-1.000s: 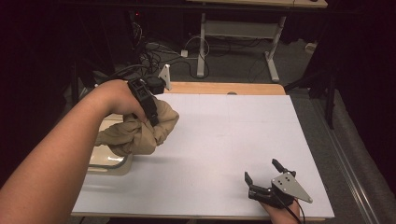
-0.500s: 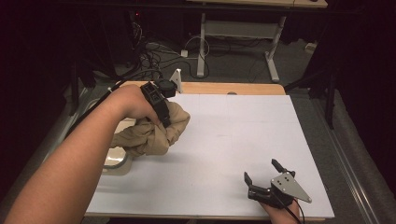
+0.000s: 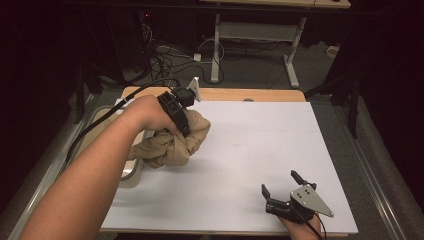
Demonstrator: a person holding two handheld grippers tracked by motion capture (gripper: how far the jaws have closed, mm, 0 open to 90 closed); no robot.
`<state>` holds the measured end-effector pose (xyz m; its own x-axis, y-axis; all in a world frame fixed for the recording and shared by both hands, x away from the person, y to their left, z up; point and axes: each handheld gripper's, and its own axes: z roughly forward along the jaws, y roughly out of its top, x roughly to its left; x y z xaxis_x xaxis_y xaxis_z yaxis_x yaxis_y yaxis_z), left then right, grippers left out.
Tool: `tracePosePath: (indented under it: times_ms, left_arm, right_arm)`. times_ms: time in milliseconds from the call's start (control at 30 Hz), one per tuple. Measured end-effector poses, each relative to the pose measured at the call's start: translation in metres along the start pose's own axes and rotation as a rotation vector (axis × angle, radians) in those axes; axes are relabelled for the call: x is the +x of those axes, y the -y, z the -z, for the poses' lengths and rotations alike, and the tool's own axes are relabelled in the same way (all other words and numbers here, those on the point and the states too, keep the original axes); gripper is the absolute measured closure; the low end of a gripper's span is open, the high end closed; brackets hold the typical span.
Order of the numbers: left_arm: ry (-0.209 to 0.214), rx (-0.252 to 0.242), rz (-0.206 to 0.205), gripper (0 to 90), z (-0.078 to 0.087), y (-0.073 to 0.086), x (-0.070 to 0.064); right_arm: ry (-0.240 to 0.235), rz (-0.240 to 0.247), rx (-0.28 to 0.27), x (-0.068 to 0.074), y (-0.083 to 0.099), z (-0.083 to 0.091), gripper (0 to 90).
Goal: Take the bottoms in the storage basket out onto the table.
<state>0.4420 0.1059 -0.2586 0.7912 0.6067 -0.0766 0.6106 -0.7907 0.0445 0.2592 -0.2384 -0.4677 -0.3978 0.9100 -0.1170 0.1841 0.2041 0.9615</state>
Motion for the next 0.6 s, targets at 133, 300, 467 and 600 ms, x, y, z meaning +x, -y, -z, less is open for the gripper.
tracePosePath:
  times_ms: [133, 300, 467, 600]
  left_arm:
    - [-0.002, -0.021, -0.004, 54.8, -0.004, -0.003, -0.001]
    - [-0.004, -0.043, -0.006, 54.8, -0.009, -0.007, -0.001]
    - [0.001, -0.064, -0.009, 54.5, -0.016, -0.011, -0.001]
    - [0.002, -0.08, -0.012, 54.5, -0.021, -0.014, -0.002]
  right_arm:
    - [0.001, 0.0, 0.0, 0.0, 0.0, 0.0, 1.3]
    - [0.001, 0.0, 0.001, 0.0, 0.0, 0.0, 1.3]
    - [0.0, 0.0, 0.0, 0.0, 0.0, 0.0, 1.3]
    - [0.0, 0.0, -0.001, -0.001, 0.0, 0.0, 1.3]
